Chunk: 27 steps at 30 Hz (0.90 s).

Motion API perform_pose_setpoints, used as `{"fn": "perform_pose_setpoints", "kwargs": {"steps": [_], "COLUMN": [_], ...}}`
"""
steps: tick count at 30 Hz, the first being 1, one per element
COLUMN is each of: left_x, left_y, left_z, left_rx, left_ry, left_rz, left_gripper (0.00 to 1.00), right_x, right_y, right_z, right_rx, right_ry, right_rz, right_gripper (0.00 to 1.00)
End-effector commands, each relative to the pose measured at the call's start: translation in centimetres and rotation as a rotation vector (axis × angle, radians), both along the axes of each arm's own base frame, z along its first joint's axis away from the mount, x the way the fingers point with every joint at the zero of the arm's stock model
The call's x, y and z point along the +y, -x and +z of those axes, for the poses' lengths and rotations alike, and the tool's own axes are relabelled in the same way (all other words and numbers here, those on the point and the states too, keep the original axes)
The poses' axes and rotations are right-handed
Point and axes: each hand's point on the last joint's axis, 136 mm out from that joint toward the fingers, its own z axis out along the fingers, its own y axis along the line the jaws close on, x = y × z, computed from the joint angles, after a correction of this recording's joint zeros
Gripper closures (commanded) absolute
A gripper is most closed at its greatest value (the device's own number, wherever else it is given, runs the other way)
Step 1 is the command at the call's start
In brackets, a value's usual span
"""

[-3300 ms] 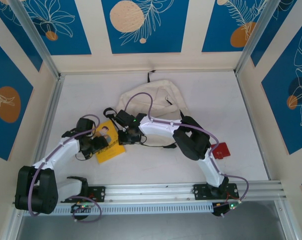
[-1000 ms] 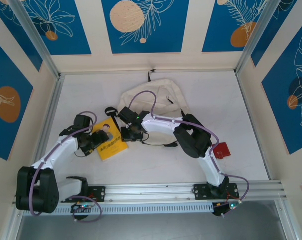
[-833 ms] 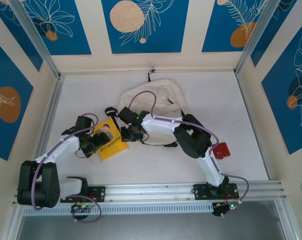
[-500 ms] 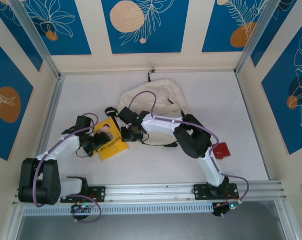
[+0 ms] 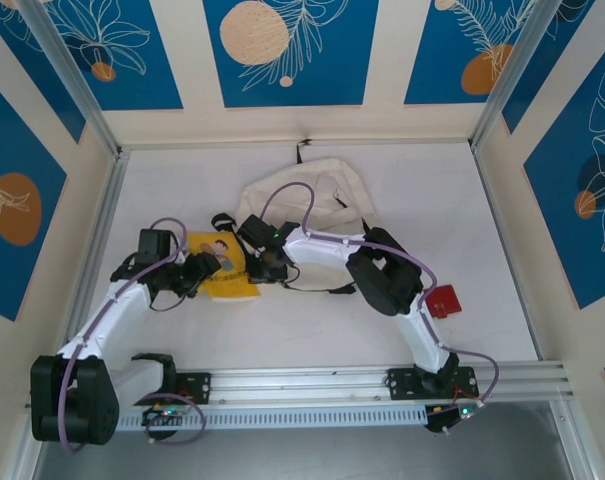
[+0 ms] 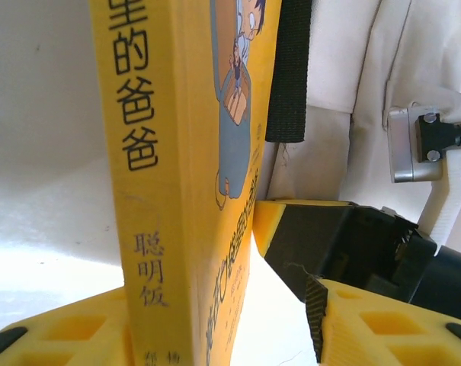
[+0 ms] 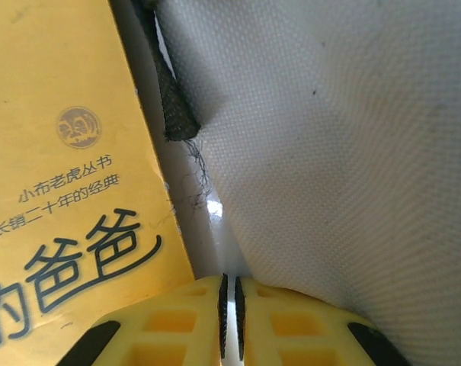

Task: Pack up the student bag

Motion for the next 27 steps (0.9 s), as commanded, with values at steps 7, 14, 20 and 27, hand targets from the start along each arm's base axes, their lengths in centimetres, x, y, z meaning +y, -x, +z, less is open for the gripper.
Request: {"fn": "perform_pose_setpoints", "kwargs": {"steps": [7,14,20,27], "left_x": [0.4,3.1,3.0,0.3], "left_y": [-0.4,-0.1,-0.5,-3.9], "left_z": [-0.6,2.3,7.6,16.4], "left_rx": [0.031,-0.036,-0.155,-0.388], "left_ry": [-0.046,-0.226,-0.206,-0.001], "left_rz": [-0.024,0.006,0.027,0.041], "left_gripper": [0.71,0.9,0.91,0.91], "right_x": [-1.0,0.5,-1.6,-6.6], "right_y": [2.4,2.2,1.6,-0.3], "right_z": [-2.2,5.7,13.0,18.8], "right_rx": [0.08,-0.003,-0.076,-0.174], "right_ry": [0.081,-0.115,-0.298,-0.485], "right_rz": [0.02,0.044,-0.014,-0.143], "right_gripper": [0.82,0.71,0.55,0.23]}}
